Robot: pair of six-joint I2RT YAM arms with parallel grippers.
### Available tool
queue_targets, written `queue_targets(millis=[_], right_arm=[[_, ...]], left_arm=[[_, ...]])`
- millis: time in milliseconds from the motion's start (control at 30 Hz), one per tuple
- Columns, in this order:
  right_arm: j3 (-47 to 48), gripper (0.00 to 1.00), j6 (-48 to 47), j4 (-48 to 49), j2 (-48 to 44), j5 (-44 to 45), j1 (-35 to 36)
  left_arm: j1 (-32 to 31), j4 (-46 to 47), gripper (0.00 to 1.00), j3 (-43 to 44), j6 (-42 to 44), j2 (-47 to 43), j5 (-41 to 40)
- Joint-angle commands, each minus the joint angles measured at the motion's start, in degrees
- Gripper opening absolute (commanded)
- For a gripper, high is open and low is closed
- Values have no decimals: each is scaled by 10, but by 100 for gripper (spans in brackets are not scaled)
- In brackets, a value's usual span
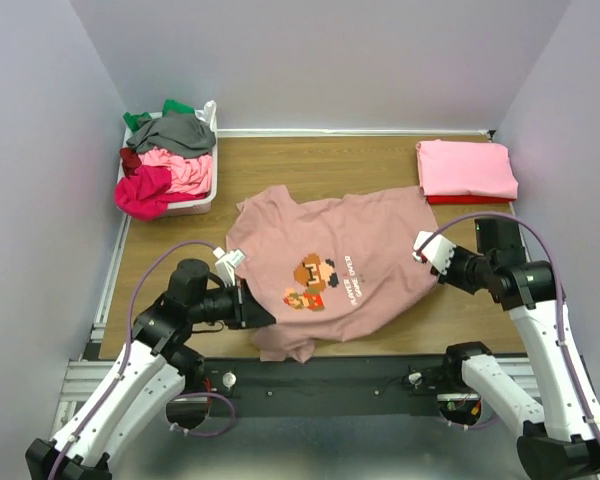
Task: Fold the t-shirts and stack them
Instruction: Flatten the tshirt out
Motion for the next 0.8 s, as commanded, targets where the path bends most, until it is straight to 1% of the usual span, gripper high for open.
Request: queue_targets(millis=[0,33,67,100,133,167,200,233,267,300,333,400,433,467,500,533,600,633,667,700,733,767], right_arm=[[-11,58,-17,-57,11,-6,-2],[-6,79,-14,-52,14,-1,-3],[-2,84,-2,-46,16,1,-3],[2,86,8,-34,22,5,-2],[9,90,19,-17,28,2,-2],[22,91,35,-14,44,-5,-3],[30,91,40,-13,54,-14,-3],[37,91,61,-2,66,-34,-3],[43,91,77,11,76,-42,-3],[40,92,95,47,100,-60,-3],[36,92,142,72,113,-66,-3],[16,92,189,120,148,-77,-3],[11,92,229,154,188,-92,-4],[10,91,251,174,214,-98,-7],[12,90,268,190,233,-107,-22],[14,90,293,216,269,-148,-36],[19,89,311,238,299,-191,-79],[27,89,317,247,317,-209,-104],[31,88,316,255,333,-259,-118],[35,85,314,256,365,-283,-138],[37,85,313,258,379,-298,-144],[40,82,315,260,392,-317,-145]], left_arm=[[-21,-41,46,11,-47,-25,64],[-21,-66,56,25,-37,-24,55],[-21,-77,58,42,-13,-13,45],[-21,-87,59,84,3,-4,30],[-21,-104,62,108,21,8,-15],[-20,-112,63,132,65,35,-41],[-20,-117,64,170,85,50,-69],[-21,-117,64,187,106,65,-131],[-21,-111,65,202,121,94,-165],[-21,-97,66,218,150,107,-192],[-20,-59,68,222,164,135,-248],[-16,-13,72,227,194,168,-294],[-11,31,74,229,202,207,-323],[-2,52,75,232,219,230,-324],[28,70,75,236,229,254,-322],[44,101,75,249,253,299,-301],[85,133,75,264,269,339,-271],[127,147,75,271,271,359,-258],[144,167,75,280,280,400,-227],[155,172,75,307,281,422,-227],[165,175,75,323,284,444,-227],[177,181,75,339,289,492,-224]])
